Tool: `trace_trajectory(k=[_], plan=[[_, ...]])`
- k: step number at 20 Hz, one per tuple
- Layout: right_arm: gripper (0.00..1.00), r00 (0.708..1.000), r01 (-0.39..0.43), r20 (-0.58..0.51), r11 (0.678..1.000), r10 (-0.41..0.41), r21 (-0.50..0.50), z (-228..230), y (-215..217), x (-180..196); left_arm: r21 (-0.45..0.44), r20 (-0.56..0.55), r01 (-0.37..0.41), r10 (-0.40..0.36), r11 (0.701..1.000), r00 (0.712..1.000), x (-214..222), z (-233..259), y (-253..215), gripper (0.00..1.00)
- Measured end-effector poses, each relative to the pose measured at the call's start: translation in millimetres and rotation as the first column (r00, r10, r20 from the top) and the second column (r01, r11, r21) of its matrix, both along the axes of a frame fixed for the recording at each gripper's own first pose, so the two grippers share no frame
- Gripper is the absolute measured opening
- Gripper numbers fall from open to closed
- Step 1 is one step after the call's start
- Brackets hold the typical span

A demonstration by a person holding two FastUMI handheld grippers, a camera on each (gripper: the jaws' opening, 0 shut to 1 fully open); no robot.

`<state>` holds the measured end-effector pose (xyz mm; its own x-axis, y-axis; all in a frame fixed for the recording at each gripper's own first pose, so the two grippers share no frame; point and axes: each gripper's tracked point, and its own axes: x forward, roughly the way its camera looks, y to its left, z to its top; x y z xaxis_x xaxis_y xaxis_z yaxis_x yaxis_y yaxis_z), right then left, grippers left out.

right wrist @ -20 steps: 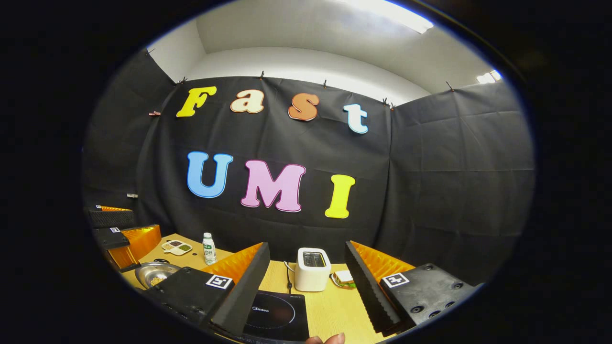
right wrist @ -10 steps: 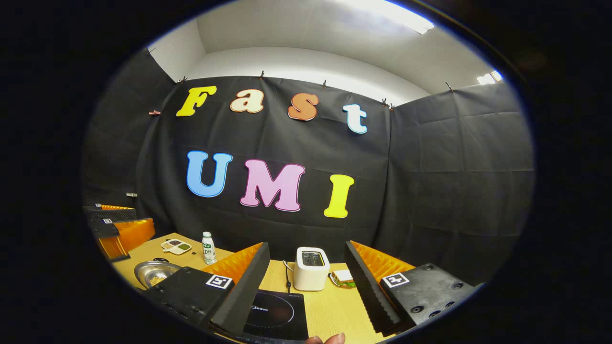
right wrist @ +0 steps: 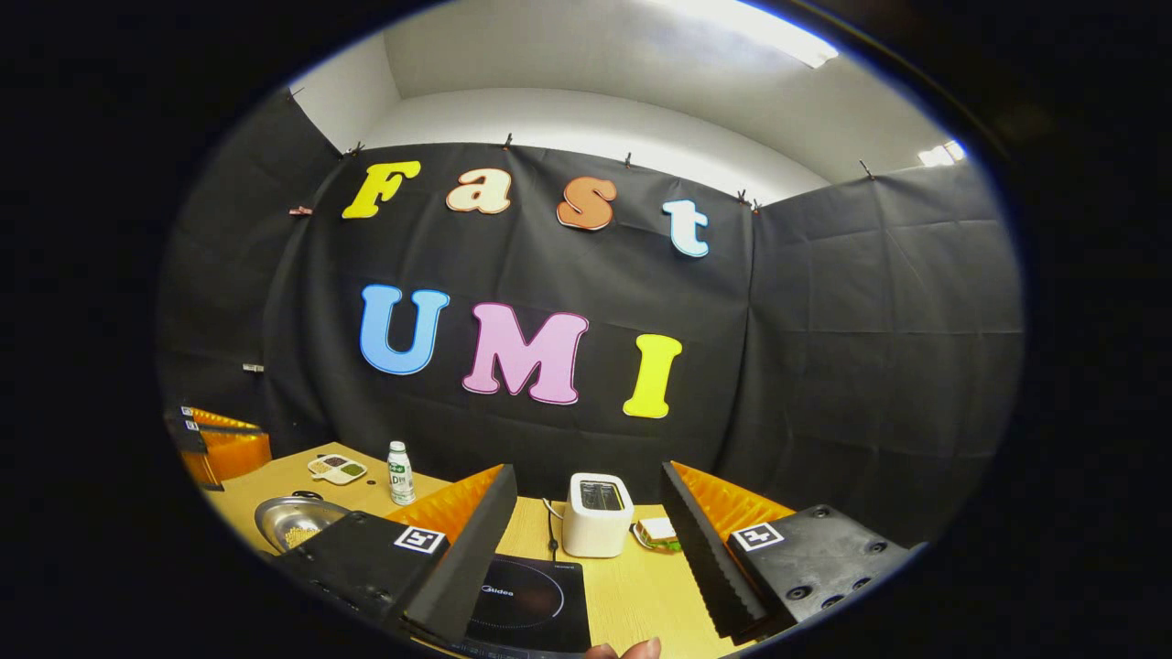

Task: First push the handle of the pot to place it horizontally, then grasp the pot with both hands and set it on the induction cooktop.

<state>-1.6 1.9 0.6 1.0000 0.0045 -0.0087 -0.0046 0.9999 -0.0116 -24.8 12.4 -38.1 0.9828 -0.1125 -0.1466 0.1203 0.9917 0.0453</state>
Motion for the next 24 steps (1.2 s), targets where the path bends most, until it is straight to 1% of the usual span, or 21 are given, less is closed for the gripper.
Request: trace_trajectory(k=[3,5,7,9,11,12,13,16,19,20,22,24], plan=[[0.97,1.000,-0.002,-0.006,1.000,0.002,0.003,-3.2,4.9,0.3,-0.012,-0.121,0.011,-0.013,1.000,0.993,-7.3,-34.4,13.7,0.05],[0.97,1.000,-0.009,-0.010,1.000,0.008,-0.001,-5.3,9.5,1.7,-0.026,-0.213,0.016,-0.021,1.000,0.977,-11.7,-60.6,23.1,0.05],[0.97,1.000,-0.008,-0.016,1.000,0.008,0.001,-6.3,11.2,3.2,-0.015,-0.301,0.023,-0.027,1.000,0.953,-17.0,-87.0,33.0,0.05],[0.98,1.000,-0.001,-0.010,1.000,0.001,-0.002,-5.2,11.2,4.3,0.011,-0.399,0.046,-0.038,0.999,0.916,-24.7,-116.7,41.0,0.05],[0.98,1.000,0.002,-0.015,1.000,-0.003,-0.011,-8.8,11.3,4.5,-0.003,-0.493,0.069,-0.061,0.998,0.868,-33.0,-145.0,44.3,0.05],[0.98,1.000,0.006,-0.019,1.000,-0.007,-0.011,-9.7,10.4,4.5,-0.026,-0.540,0.081,-0.082,0.996,0.837,-35.4,-158.5,42.2,0.05],[0.97,1.000,0.011,-0.023,1.000,-0.012,-0.009,-10.7,8.9,3.7,-0.048,-0.585,0.090,-0.101,0.995,0.805,-39.8,-169.7,40.2,0.05],[0.98,0.999,0.032,-0.016,0.999,-0.032,-0.005,-6.8,3.1,2.5,-0.097,-0.708,0.085,-0.129,0.992,0.694,-57.7,-204.4,44.8,0.05],[0.99,0.999,0.045,-0.020,0.999,-0.046,-0.014,-9.9,-0.2,0.1,-0.120,-0.781,0.079,-0.143,0.990,0.607,-63.1,-228.3,55.6,0.06],[0.98,0.999,0.047,-0.023,0.999,-0.048,-0.017,-10.7,-0.8,-0.1,-0.124,-0.802,0.079,-0.147,0.989,0.579,-64.6,-237.5,58.8,0.05],[0.97,0.998,0.049,-0.028,0.999,-0.050,-0.017,-10.9,-1.8,-0.7,-0.121,-0.835,0.075,-0.143,0.990,0.531,-64.2,-254.5,64.2,0.06],[0.97,0.998,0.051,-0.030,0.999,-0.051,-0.020,-11.6,-2.7,-0.1,-0.098,-0.860,0.076,-0.123,0.992,0.495,-65.2,-268.6,72.5,0.05]])
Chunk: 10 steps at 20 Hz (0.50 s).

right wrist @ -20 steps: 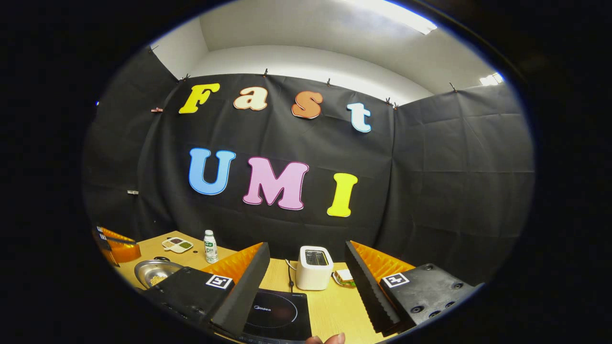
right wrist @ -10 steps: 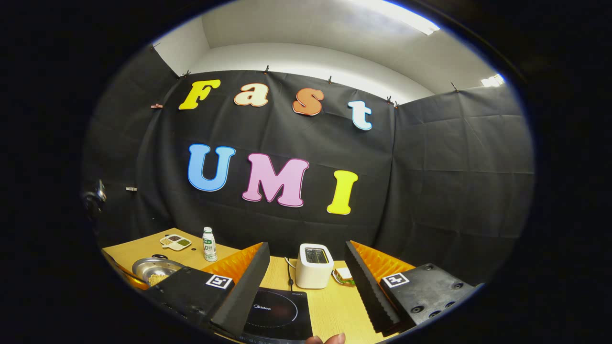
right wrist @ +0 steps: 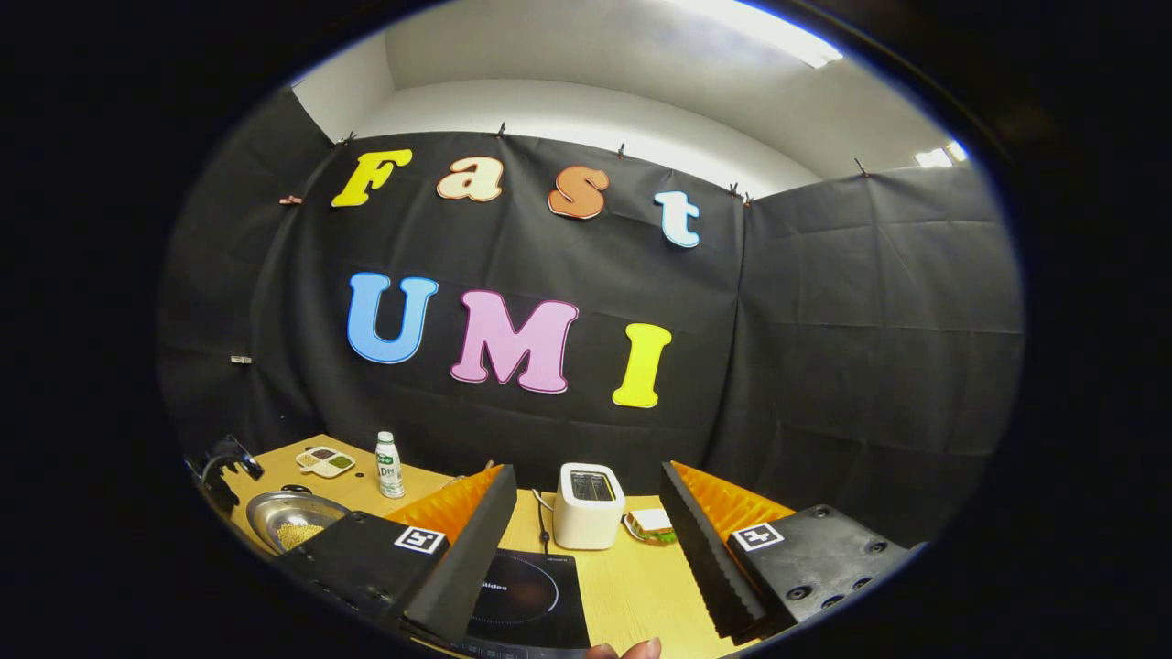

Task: First push the handle of the pot to place it horizontally, then grasp the pot with both hands and set it on the induction cooktop.

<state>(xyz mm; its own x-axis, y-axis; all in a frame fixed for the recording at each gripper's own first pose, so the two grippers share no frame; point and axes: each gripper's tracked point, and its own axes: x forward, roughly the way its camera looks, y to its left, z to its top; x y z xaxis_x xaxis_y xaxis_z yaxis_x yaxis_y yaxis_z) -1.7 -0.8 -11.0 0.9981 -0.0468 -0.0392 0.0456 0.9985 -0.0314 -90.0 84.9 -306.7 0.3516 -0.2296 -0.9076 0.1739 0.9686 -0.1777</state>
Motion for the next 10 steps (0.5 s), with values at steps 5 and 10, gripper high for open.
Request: trace_trajectory(k=[5,10], plan=[[0.98,1.000,0.006,-0.011,1.000,-0.006,-0.013,-4.4,-7.4,-1.0,0.053,-0.052,-0.002,0.005,0.999,0.999,10.6,-26.6,8.1,0.05],[0.98,0.999,0.022,-0.025,1.000,-0.022,-0.010,-9.4,-17.7,1.0,0.074,-0.062,0.026,-0.021,0.997,0.998,17.2,-31.4,1.1,0.05]])
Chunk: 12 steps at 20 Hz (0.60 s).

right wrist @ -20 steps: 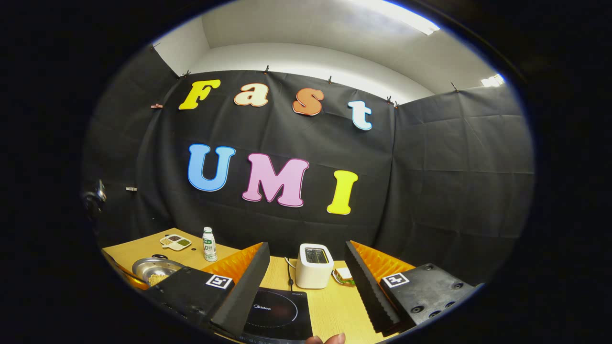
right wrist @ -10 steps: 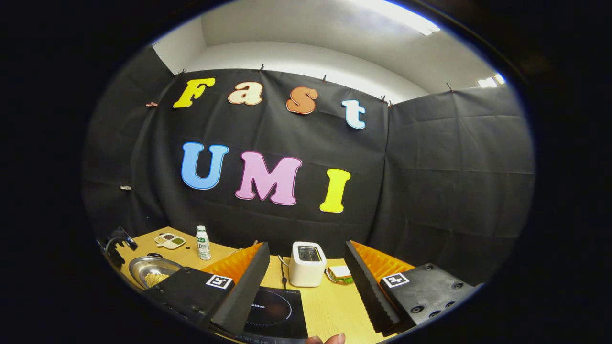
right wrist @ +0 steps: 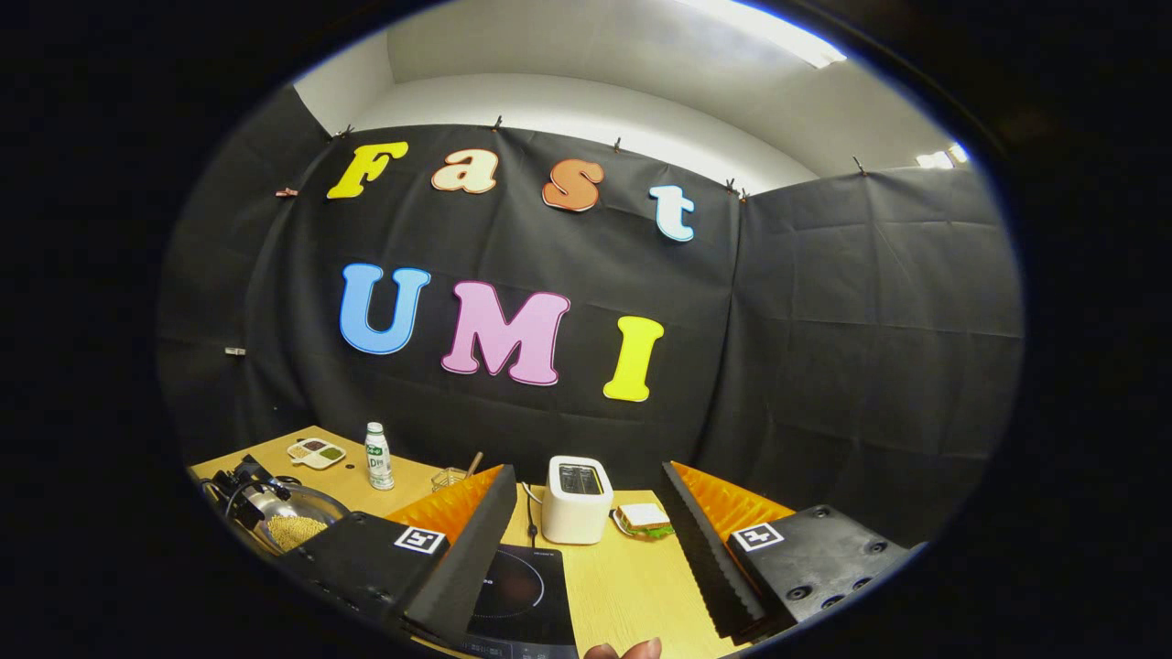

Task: First push the handle of the pot to place it horizontally, then grasp the pot with both hands and set it on the induction cooktop.

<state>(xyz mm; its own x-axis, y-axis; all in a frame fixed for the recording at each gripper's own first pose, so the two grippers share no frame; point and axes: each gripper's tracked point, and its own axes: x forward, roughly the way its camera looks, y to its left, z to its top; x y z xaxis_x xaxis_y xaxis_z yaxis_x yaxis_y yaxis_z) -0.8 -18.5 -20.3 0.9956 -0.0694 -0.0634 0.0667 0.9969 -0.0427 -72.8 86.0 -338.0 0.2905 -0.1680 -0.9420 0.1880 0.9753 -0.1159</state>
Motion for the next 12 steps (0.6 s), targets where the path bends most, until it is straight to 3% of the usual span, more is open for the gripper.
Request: trace_trajectory(k=[12], plan=[[0.97,1.000,0.006,-0.006,1.000,-0.006,-0.008,-4.3,-5.1,8.6,0.067,0.035,0.082,-0.084,0.994,0.996,37.4,1.9,-42.5,0.05]])
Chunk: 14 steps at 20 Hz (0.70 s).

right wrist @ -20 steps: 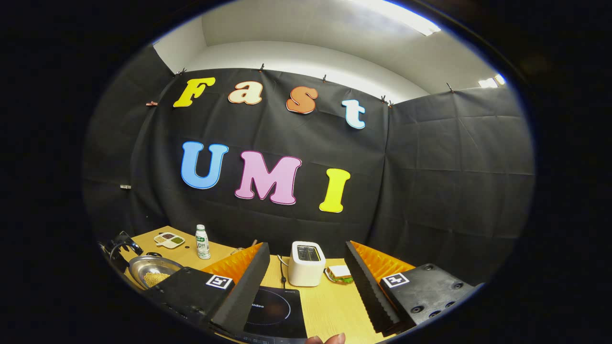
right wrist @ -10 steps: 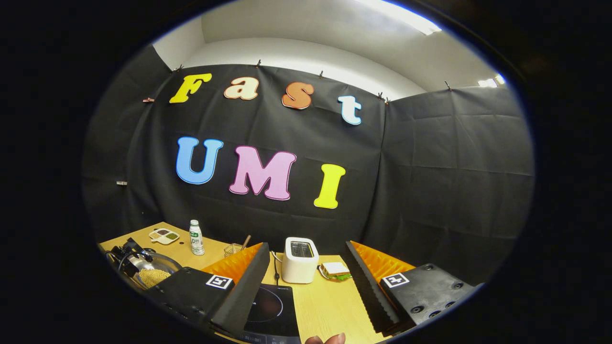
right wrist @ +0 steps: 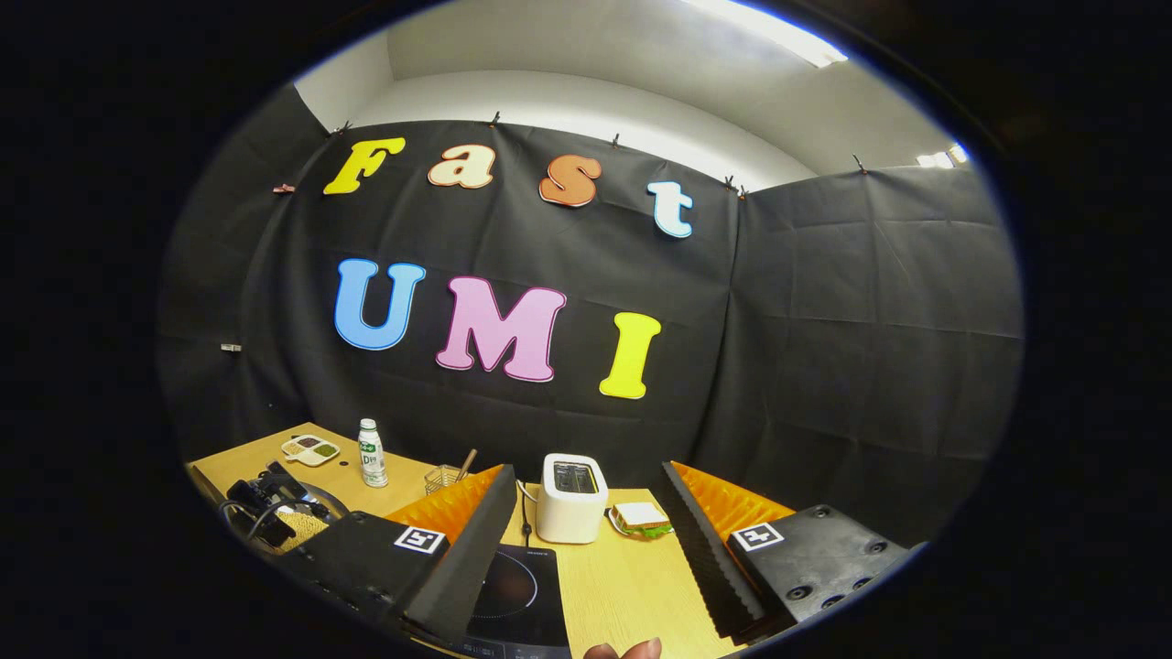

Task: First push the handle of the pot to place it horizontally, then grasp the pot with both hands and set it on the induction cooktop.

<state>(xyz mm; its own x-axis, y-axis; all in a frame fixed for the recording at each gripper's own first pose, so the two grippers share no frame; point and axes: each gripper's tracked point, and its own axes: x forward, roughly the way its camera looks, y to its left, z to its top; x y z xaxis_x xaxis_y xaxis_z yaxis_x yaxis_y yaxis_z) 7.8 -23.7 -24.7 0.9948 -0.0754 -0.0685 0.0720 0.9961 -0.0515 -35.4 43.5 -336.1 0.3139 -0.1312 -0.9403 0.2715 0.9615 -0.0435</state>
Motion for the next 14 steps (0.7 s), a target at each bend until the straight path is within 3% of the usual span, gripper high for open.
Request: trace_trajectory(k=[14], plan=[[0.98,0.999,0.047,-0.012,0.999,-0.047,-0.011,-7.3,-18.7,7.2,0.020,0.045,-0.030,0.029,0.999,0.999,65.5,-5.3,-33.7,0.06]])
